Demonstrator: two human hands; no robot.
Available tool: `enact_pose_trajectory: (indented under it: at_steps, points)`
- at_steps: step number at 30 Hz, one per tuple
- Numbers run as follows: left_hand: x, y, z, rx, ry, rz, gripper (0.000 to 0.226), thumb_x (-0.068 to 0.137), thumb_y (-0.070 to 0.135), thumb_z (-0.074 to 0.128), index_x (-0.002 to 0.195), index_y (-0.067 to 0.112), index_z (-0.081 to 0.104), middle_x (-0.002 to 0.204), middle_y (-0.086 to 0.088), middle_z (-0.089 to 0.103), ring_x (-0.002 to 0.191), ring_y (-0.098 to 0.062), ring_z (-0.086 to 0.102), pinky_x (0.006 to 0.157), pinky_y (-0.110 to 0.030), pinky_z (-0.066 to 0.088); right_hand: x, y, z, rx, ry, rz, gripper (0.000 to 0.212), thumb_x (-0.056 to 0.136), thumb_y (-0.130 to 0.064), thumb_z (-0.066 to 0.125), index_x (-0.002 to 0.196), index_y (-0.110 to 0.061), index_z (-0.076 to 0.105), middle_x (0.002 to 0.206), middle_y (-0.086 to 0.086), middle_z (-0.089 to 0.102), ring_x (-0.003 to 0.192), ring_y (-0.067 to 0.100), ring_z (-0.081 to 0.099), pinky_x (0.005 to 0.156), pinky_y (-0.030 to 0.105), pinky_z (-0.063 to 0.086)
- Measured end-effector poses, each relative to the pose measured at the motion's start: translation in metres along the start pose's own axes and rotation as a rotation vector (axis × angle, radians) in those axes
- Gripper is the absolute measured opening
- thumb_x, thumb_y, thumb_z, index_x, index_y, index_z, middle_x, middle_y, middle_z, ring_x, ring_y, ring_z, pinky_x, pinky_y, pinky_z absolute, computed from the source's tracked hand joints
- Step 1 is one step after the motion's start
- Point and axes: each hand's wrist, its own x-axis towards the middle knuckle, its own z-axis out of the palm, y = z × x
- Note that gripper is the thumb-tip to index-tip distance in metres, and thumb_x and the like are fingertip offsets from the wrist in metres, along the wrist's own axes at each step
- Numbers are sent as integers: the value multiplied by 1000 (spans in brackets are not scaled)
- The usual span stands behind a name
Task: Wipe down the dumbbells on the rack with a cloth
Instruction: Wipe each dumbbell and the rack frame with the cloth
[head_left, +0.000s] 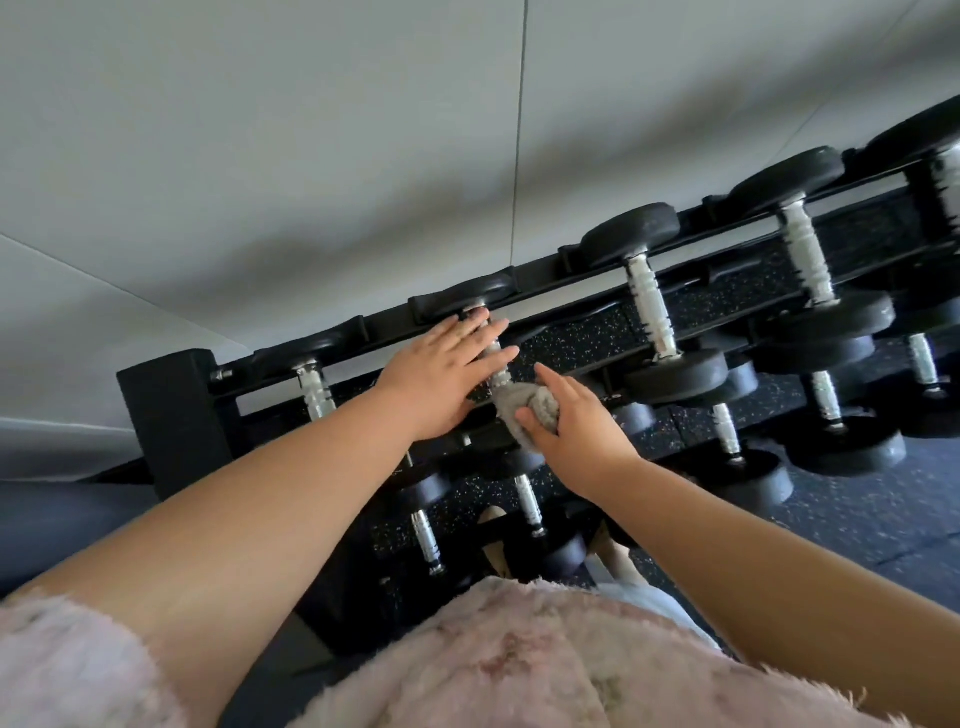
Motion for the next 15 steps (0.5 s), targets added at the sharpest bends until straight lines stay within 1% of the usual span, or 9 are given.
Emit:
enact_pose_trajectory:
  at_steps: [3, 5, 6, 7, 8, 9, 10, 12, 15]
  points:
    - [0, 0, -1, 38, -74, -24, 87, 104, 46, 48, 166, 37, -13, 170, 0, -34, 156, -24, -33, 129, -48, -14, -4, 9, -2, 110, 46, 185, 65, 103, -55, 45, 161, -31, 26, 152, 1, 47, 115, 21, 63, 92, 35, 57]
    - [-1, 1, 1, 74, -96, -38, 88, 104, 47, 46, 163, 37, -20, 167, 0, -39, 154, -25, -36, 129, -50, -13, -8, 10, 1, 105, 41, 193, 66, 104, -56, 41, 162, -31, 22, 156, 2, 44, 122, 25, 61, 95, 37, 53]
    - [-1, 1, 2, 81, -101, -45, 89, 104, 44, 46, 162, 38, -22, 166, 0, -40, 153, -25, -37, 129, -50, -14, -12, 8, 5, 65, 23, 138, 68, 105, -55, 41, 163, -29, 18, 159, 0, 40, 132, 24, 53, 104, 35, 47]
    - [0, 2, 2, 83, -103, -52, 91, 104, 39, 47, 160, 38, -25, 165, 0, -42, 153, -25, -38, 128, -50, -15, -17, 3, 11, -14, 11, 45, 70, 105, -52, 42, 164, -25, 16, 162, -1, 34, 144, 21, 40, 115, 33, 37]
    - [0, 2, 3, 86, -102, -59, 94, 104, 31, 48, 158, 39, -28, 165, 1, -43, 153, -25, -38, 128, -49, -17, -21, -3, 18, -117, 25, -71, 73, 105, -50, 45, 165, -20, 15, 164, -1, 29, 152, 21, 25, 124, 34, 26]
    - [1, 2, 4, 90, -97, -62, 98, 103, 23, 49, 156, 40, -32, 164, 2, -44, 152, -25, -39, 127, -48, -18, -23, -7, 26, -232, 60, -189, 75, 104, -49, 48, 164, -15, 17, 164, 2, 29, 155, 23, 17, 127, 39, 21]
    - [1, 2, 4, 97, -87, -61, 100, 102, 16, 48, 153, 40, -35, 163, 2, -45, 152, -24, -39, 126, -47, -19, -23, -8, 34, -342, 105, -292, 78, 102, -49, 51, 163, -10, 22, 162, 6, 32, 154, 28, 18, 126, 45, 24]
    - [1, 1, 4, 136, -78, -47, 103, 100, 7, 46, 152, 39, -38, 163, 1, -45, 152, -25, -39, 126, -45, -20, -17, -2, 39, -484, 149, -428, 80, 98, -52, 56, 158, -5, 34, 156, 12, 42, 149, 36, 29, 120, 52, 34]
    - [0, 0, 2, 185, -82, -20, 102, 100, 5, 43, 153, 34, -40, 164, -2, -44, 152, -26, -38, 128, -45, -18, -13, 19, 34, -595, 118, -670, 72, 99, -51, 58, 155, -8, 43, 154, 13, 46, 150, 37, 31, 121, 52, 32]
